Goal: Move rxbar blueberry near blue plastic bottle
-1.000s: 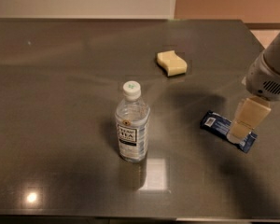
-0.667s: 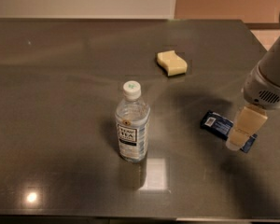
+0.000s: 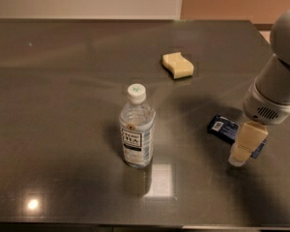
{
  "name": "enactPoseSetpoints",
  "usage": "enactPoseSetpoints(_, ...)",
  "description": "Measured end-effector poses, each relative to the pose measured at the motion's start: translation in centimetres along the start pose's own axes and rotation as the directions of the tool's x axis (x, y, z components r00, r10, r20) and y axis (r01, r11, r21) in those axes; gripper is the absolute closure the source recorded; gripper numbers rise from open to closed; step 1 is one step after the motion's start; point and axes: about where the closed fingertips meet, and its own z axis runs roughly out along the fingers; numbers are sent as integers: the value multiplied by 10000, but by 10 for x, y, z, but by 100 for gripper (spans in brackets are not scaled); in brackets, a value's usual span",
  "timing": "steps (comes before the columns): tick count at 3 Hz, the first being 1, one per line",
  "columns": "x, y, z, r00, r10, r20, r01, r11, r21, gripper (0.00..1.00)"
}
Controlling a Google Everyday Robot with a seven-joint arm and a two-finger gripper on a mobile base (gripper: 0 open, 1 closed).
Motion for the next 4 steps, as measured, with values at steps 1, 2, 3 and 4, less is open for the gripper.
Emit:
enactPoseSetpoints(1,0,1,4,9999,-12,-137,14,9999,114,18)
enactPoseSetpoints(2,2,0,5,9997,24,-223,-20,9998,195,41)
enactPoseSetpoints(3,3,-1,2,9997,34,-229,-28,9997,238,65)
enactPoseSetpoints(4,2,-1,0,9997,22,-226,-17,9997,240,89)
